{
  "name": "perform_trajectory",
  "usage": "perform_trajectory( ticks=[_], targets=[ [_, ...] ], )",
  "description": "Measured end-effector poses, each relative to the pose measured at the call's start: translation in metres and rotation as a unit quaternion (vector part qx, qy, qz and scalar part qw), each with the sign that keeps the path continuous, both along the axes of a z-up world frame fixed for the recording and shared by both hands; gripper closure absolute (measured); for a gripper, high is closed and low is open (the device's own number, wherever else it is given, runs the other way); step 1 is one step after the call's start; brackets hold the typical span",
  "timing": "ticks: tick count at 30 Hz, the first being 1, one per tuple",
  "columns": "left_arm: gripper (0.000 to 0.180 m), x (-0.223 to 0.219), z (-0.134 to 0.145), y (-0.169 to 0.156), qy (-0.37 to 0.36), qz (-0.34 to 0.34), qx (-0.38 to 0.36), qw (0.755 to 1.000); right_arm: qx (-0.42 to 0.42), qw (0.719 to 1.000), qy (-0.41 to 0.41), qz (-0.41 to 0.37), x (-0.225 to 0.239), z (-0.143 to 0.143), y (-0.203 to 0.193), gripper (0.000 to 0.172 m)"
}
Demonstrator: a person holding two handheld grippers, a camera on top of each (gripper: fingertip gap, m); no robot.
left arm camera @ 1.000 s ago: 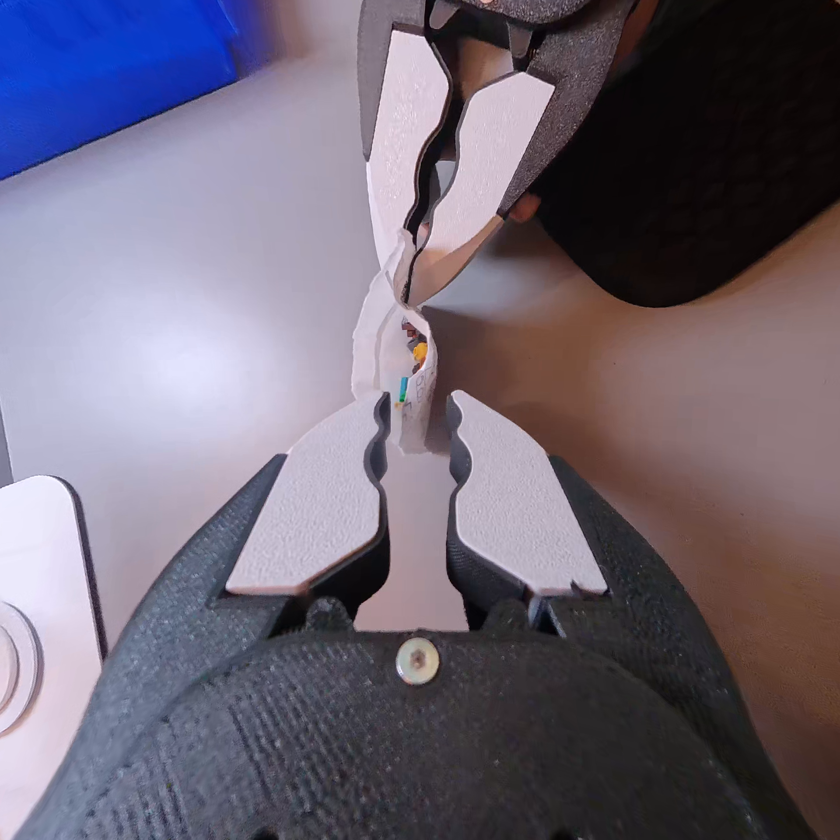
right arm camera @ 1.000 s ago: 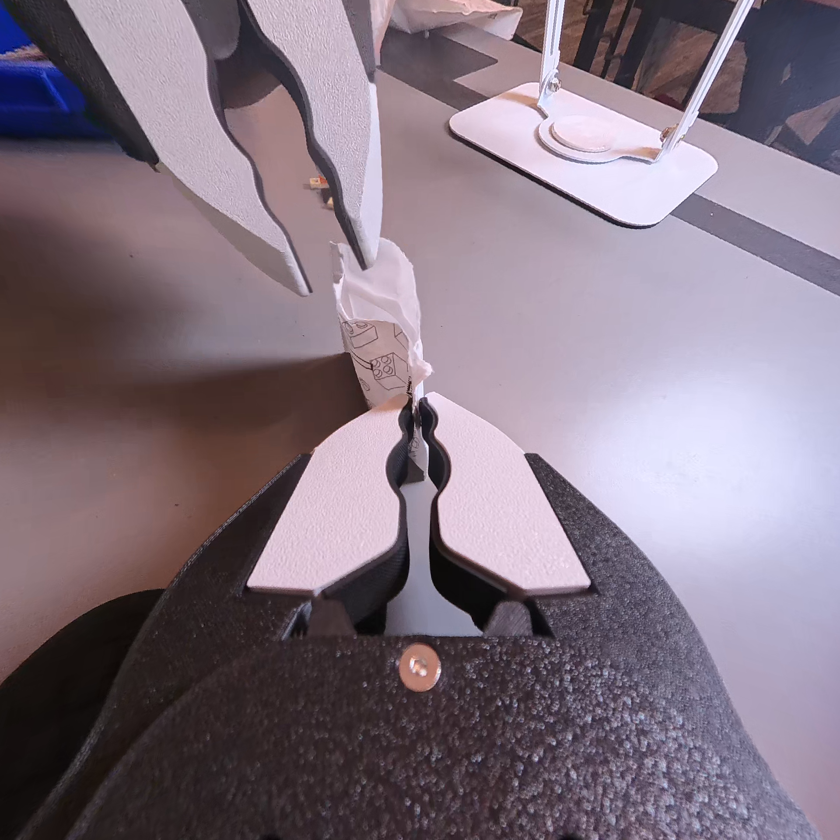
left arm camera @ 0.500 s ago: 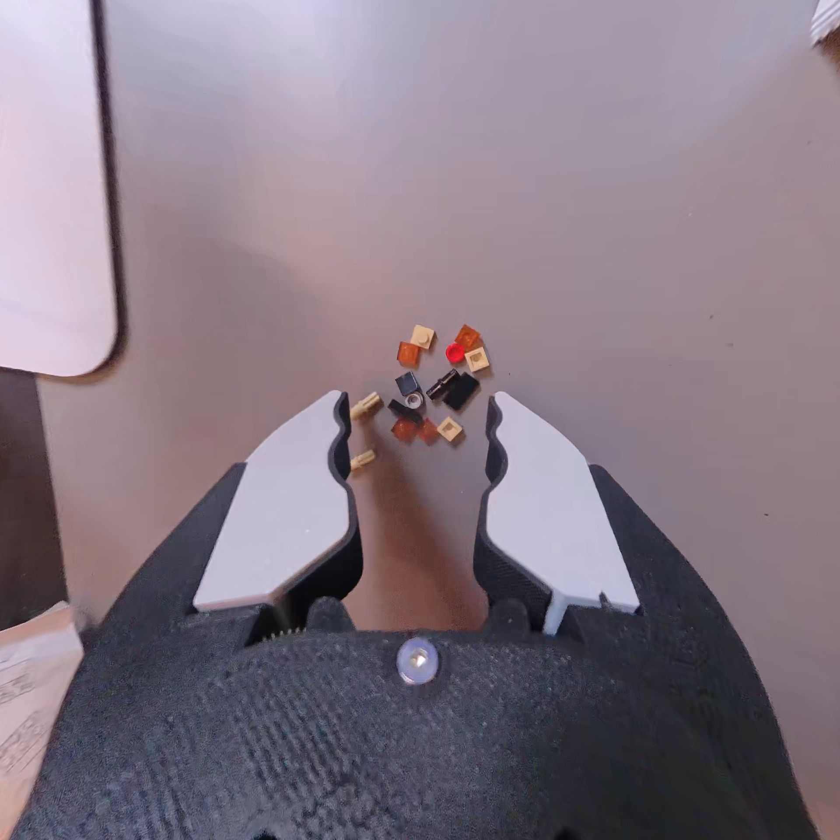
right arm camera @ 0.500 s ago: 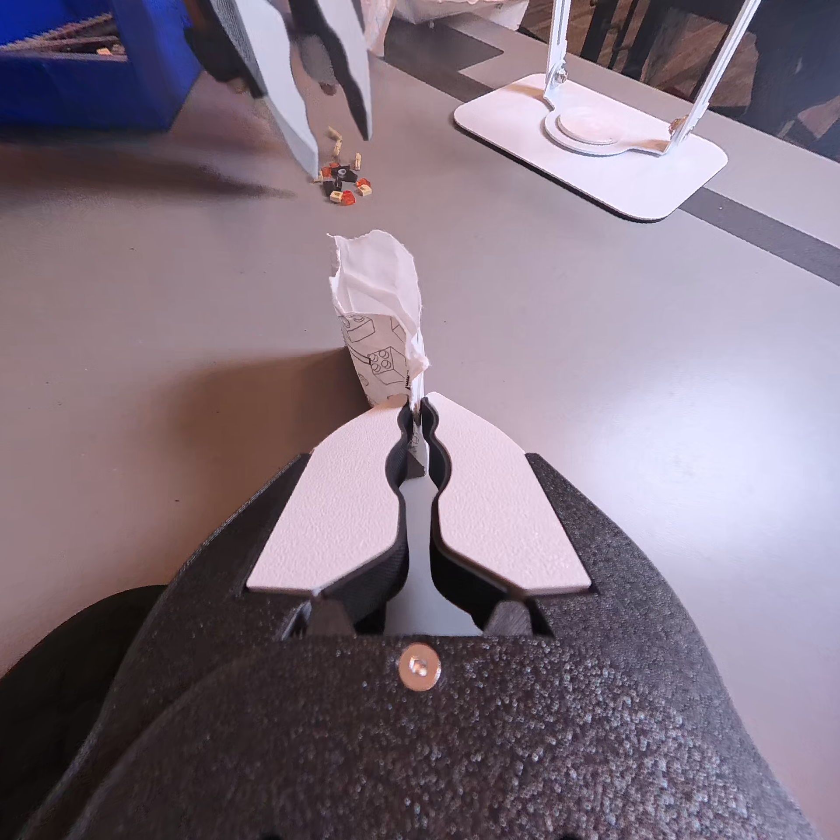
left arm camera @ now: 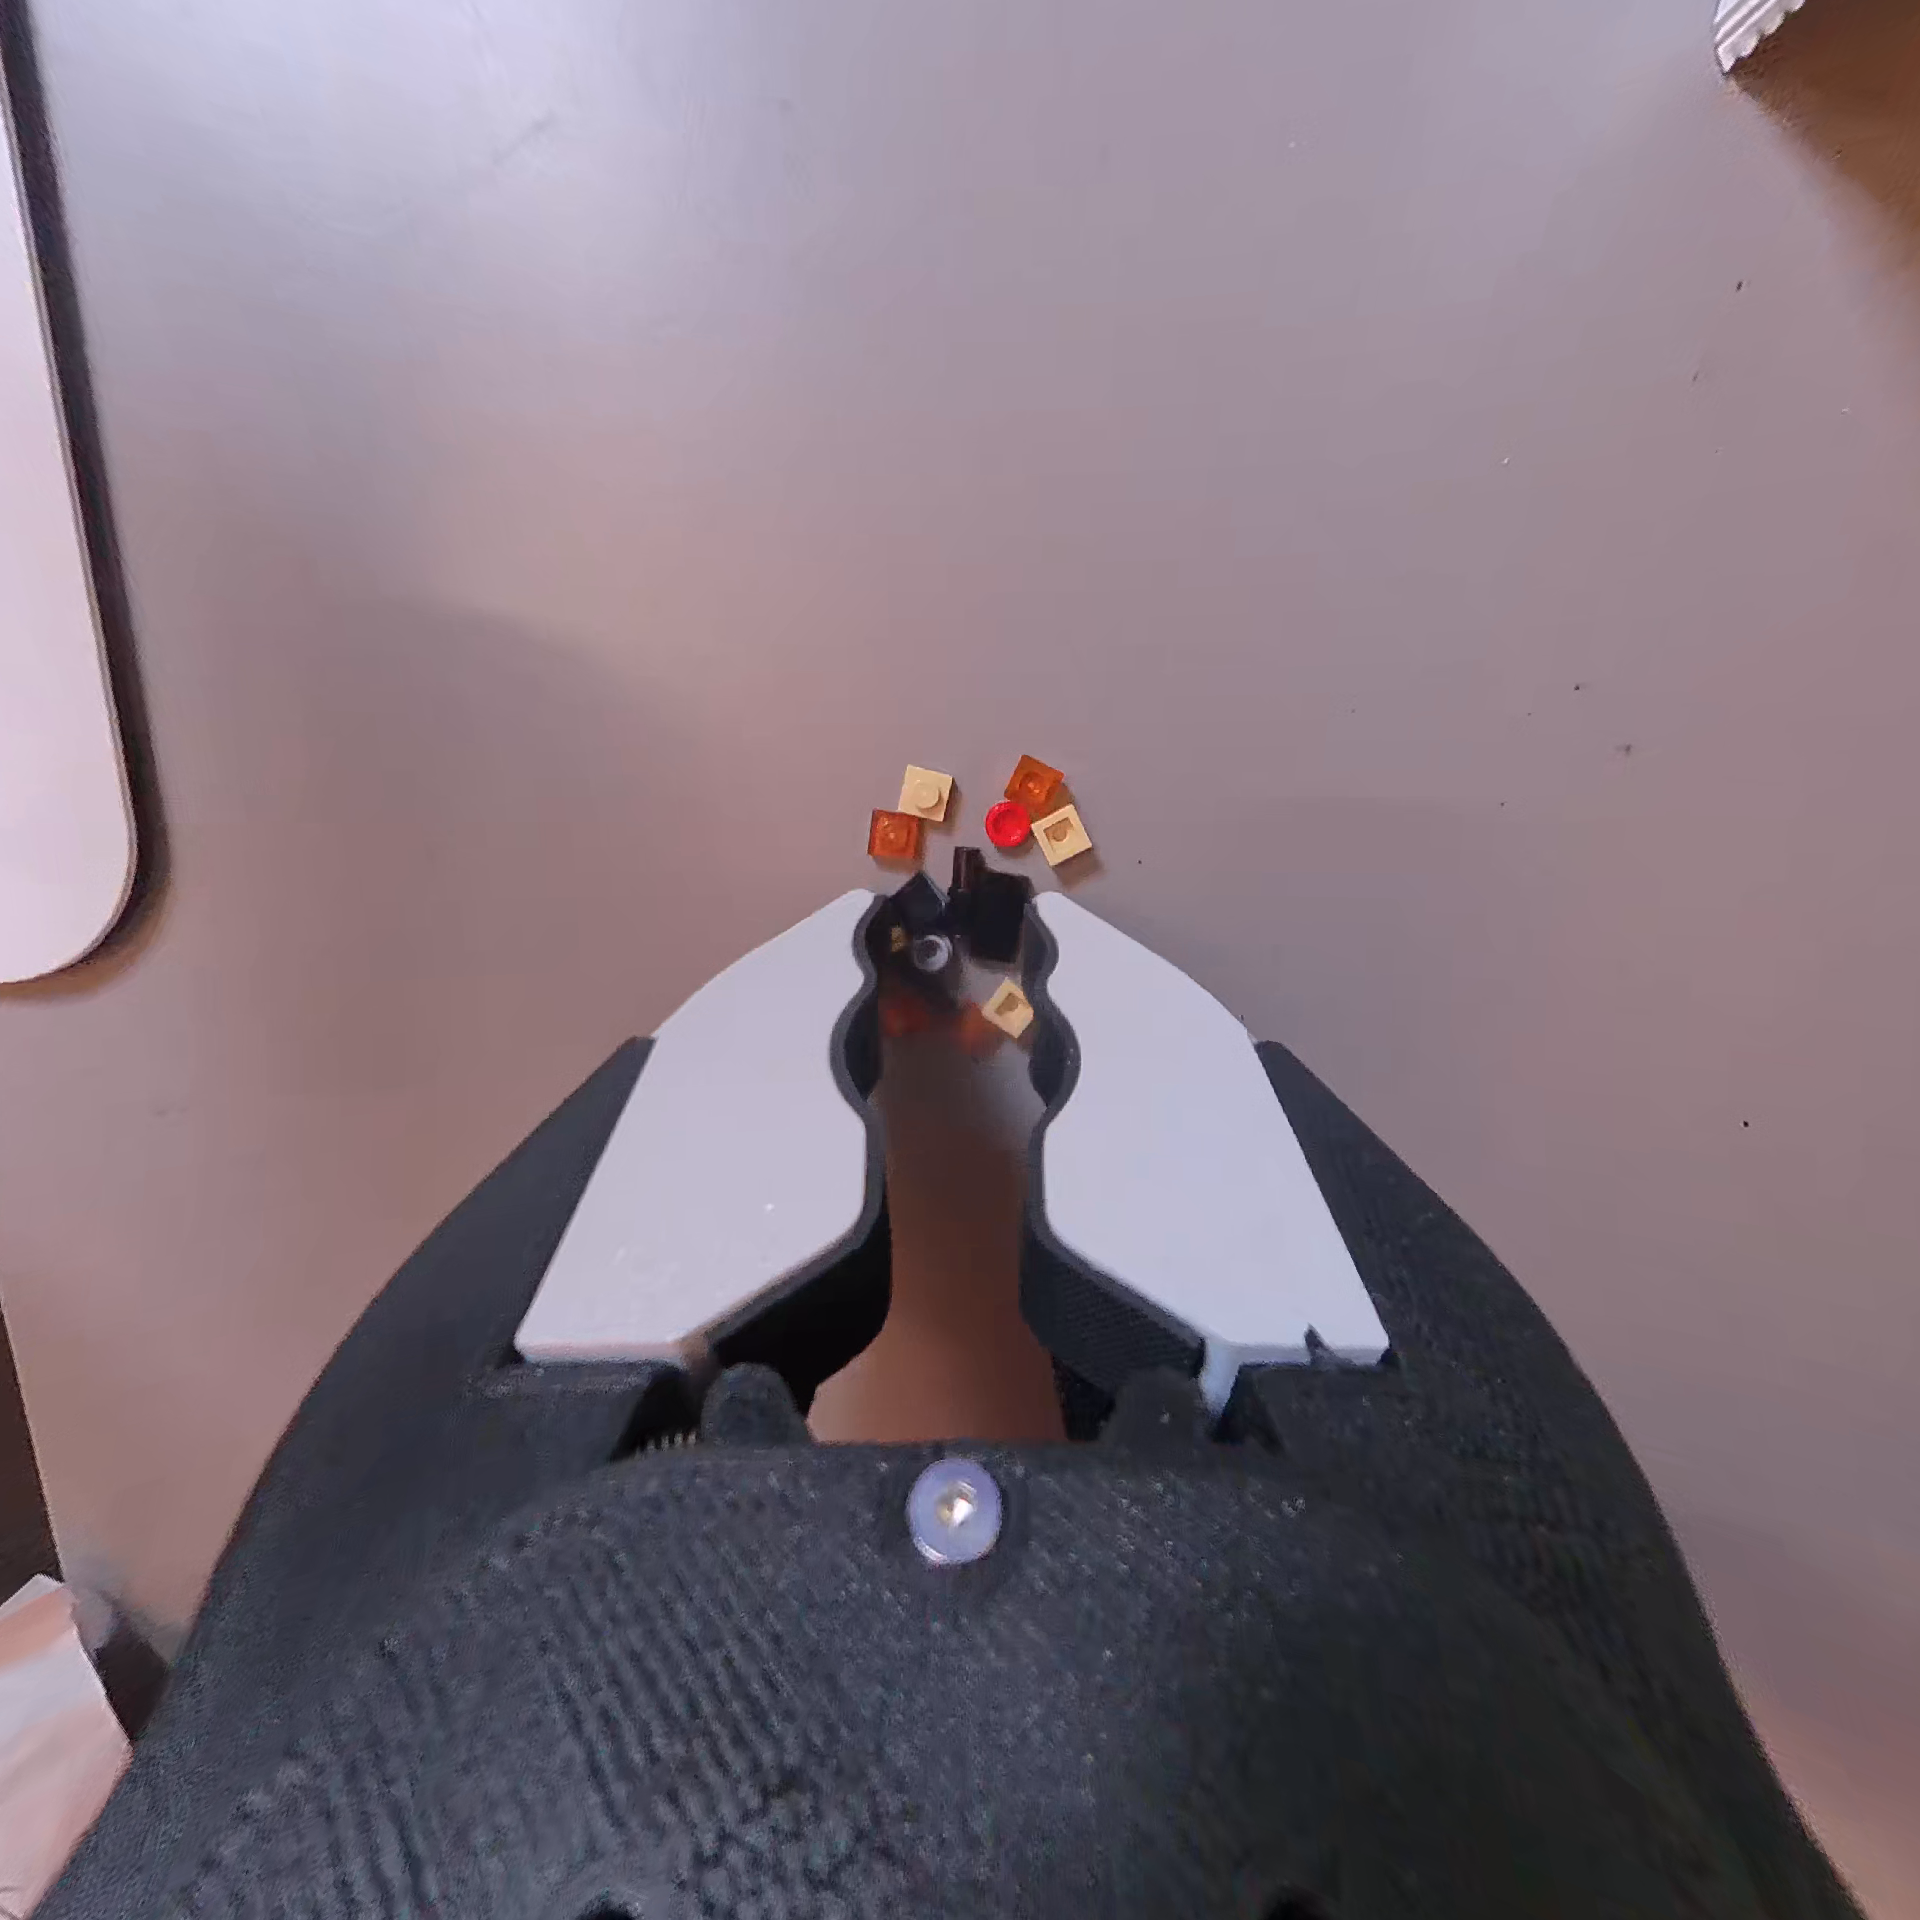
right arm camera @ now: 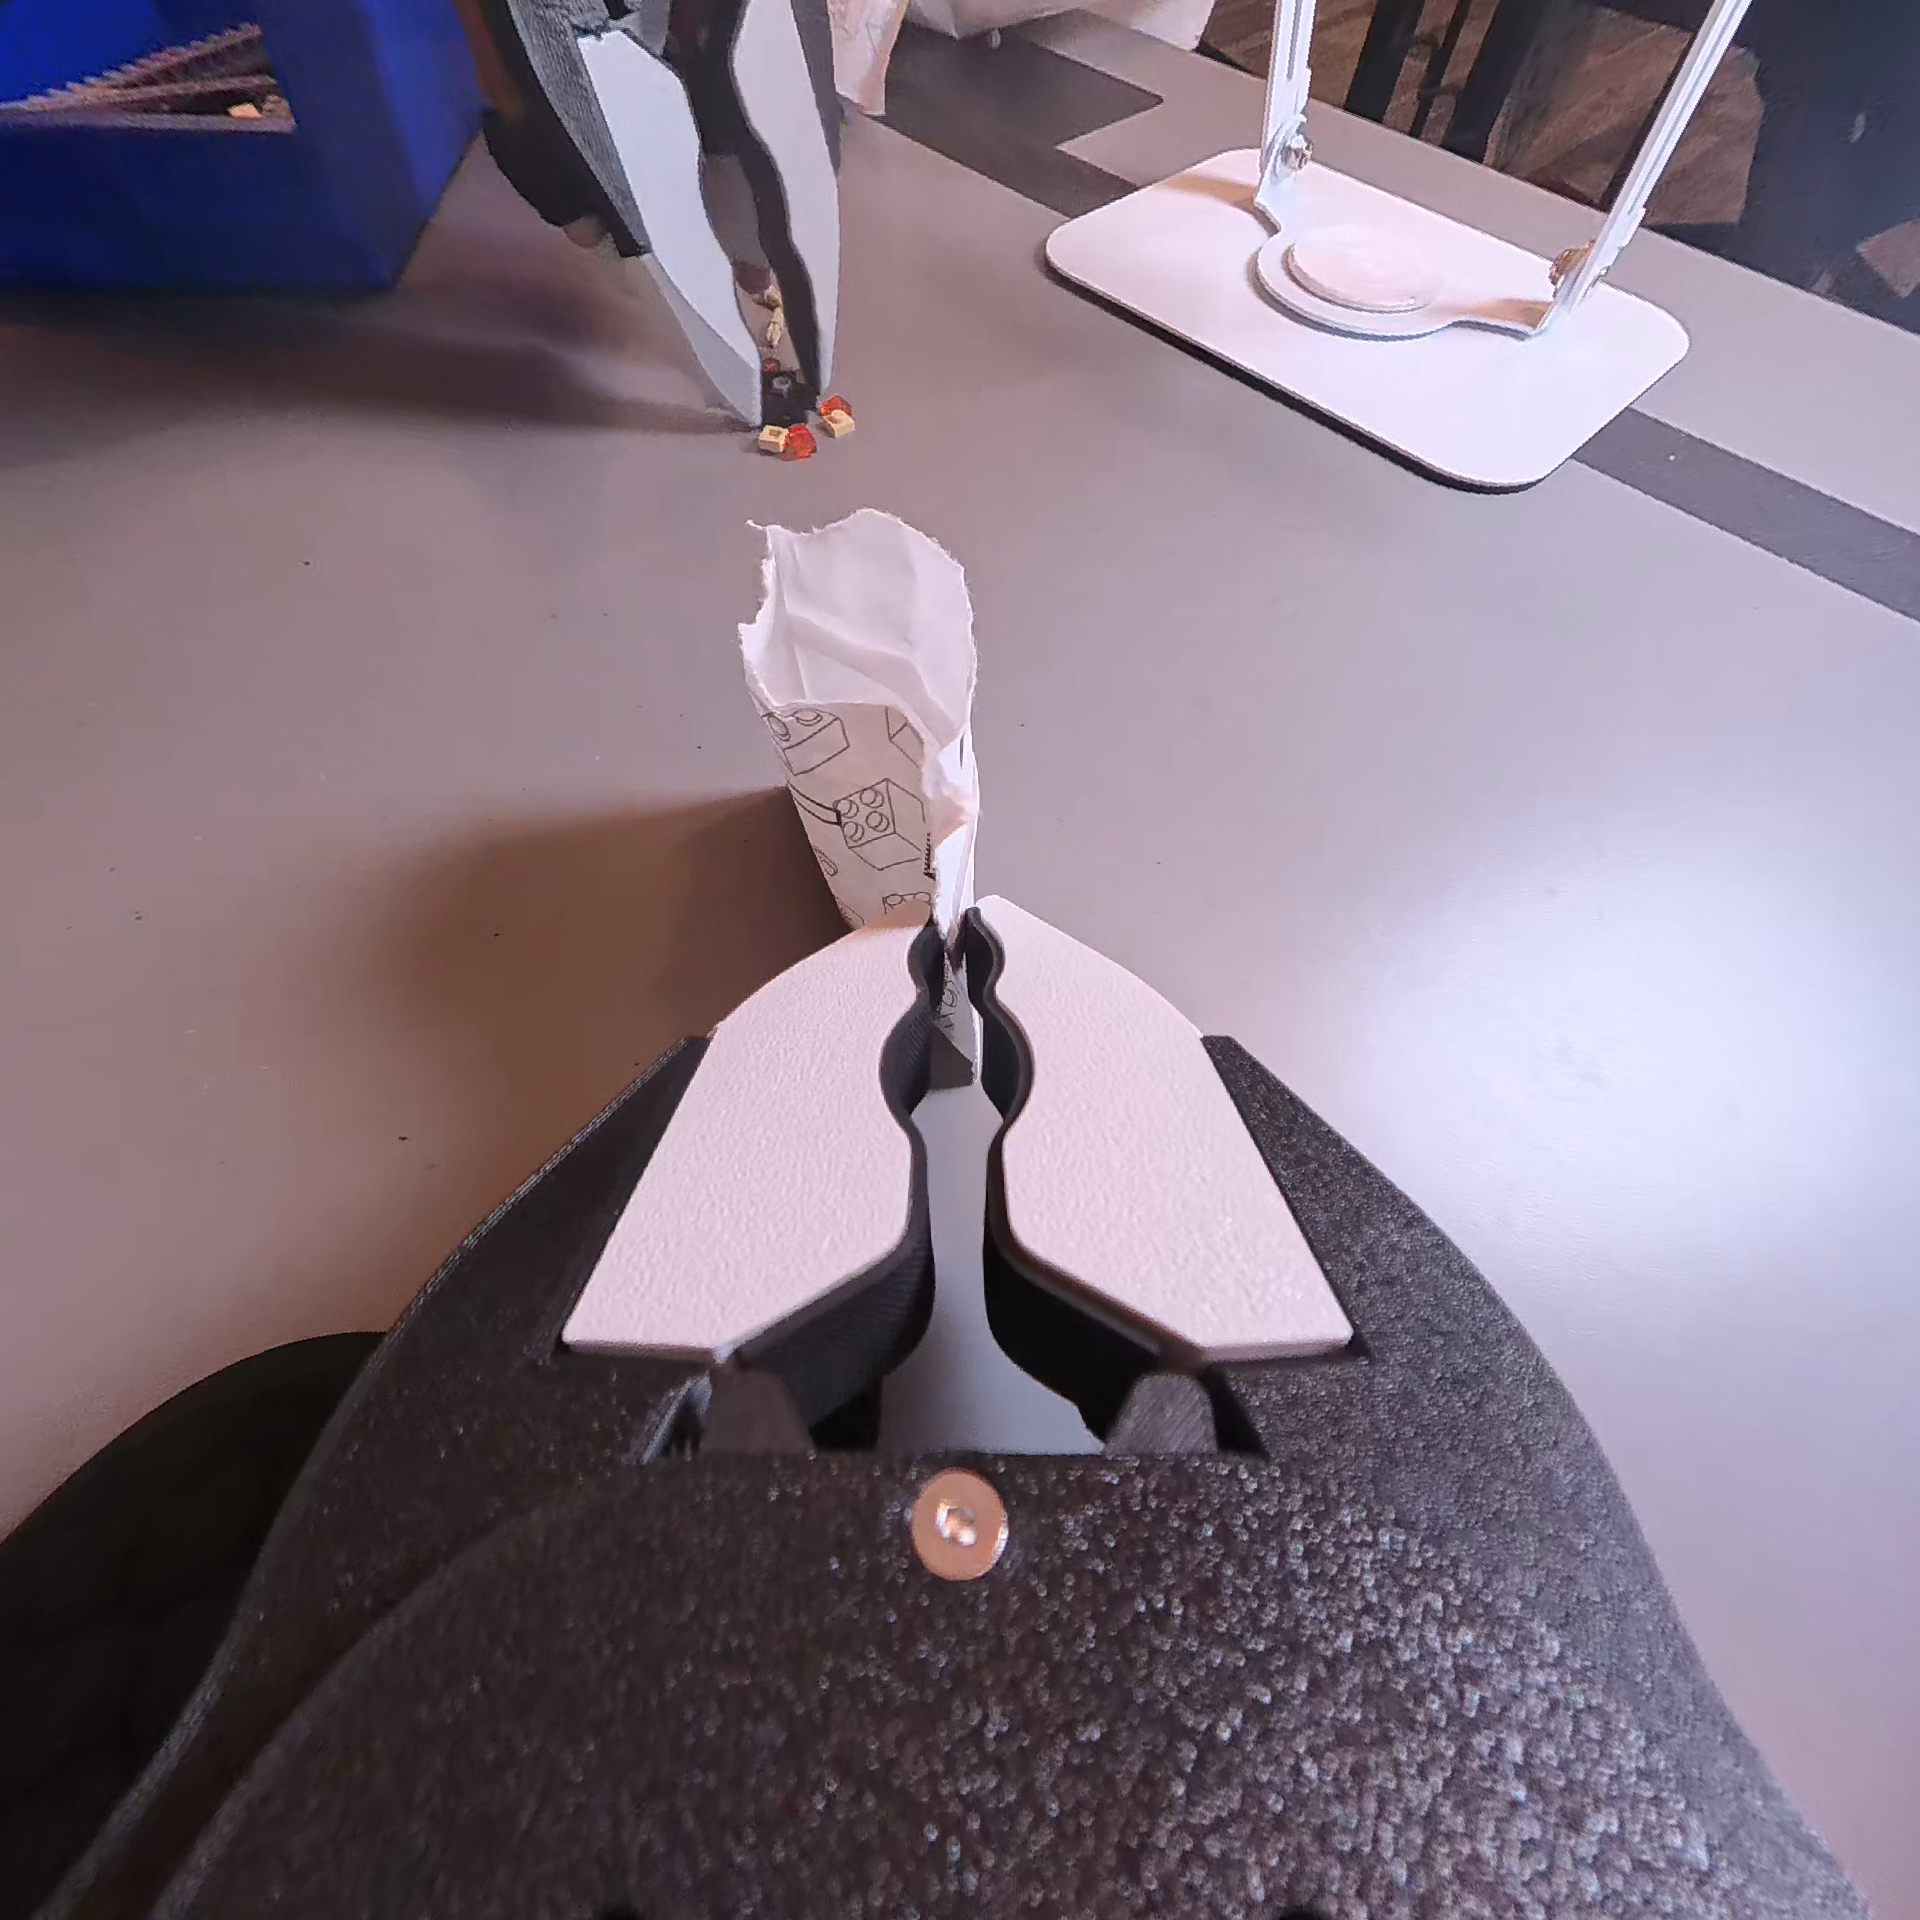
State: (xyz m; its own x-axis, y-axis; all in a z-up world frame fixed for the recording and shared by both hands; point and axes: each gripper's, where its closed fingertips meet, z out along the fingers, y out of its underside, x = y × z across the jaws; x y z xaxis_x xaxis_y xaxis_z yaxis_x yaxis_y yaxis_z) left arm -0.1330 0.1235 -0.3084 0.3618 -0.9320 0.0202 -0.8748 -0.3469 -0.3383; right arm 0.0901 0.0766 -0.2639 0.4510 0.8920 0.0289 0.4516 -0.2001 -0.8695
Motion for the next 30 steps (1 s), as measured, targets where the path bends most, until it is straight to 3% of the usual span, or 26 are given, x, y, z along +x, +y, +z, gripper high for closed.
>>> perform_trajectory(
  ticks=[3,13,17,24,30],
  targets=[
    [0.164,0.002,0.000,-0.001,0.000,-0.007,0.000,1.000,0.000,1.000,-0.001,0.001,0.000,0.000,0.000,0.168],
    [0.164,0.003,0.001,0.000,0.000,-0.017,0.024,1.000,0.000,1.000,-0.002,0.003,0.000,-0.001,-0.001,0.168],
    [0.164,0.016,0.022,-0.004,-0.036,-0.026,0.040,0.998,-0.001,1.000,-0.001,0.003,-0.001,-0.001,0.000,0.168],
    [0.164,0.098,0.079,-0.039,-0.079,-0.145,0.056,0.985,-0.001,1.000,-0.001,0.008,-0.004,-0.003,-0.002,0.168],
    [0.164,0.173,0.089,-0.055,-0.068,-0.241,0.061,0.966,0.001,1.000,0.001,0.016,-0.005,-0.003,-0.005,0.167]
  ],
)
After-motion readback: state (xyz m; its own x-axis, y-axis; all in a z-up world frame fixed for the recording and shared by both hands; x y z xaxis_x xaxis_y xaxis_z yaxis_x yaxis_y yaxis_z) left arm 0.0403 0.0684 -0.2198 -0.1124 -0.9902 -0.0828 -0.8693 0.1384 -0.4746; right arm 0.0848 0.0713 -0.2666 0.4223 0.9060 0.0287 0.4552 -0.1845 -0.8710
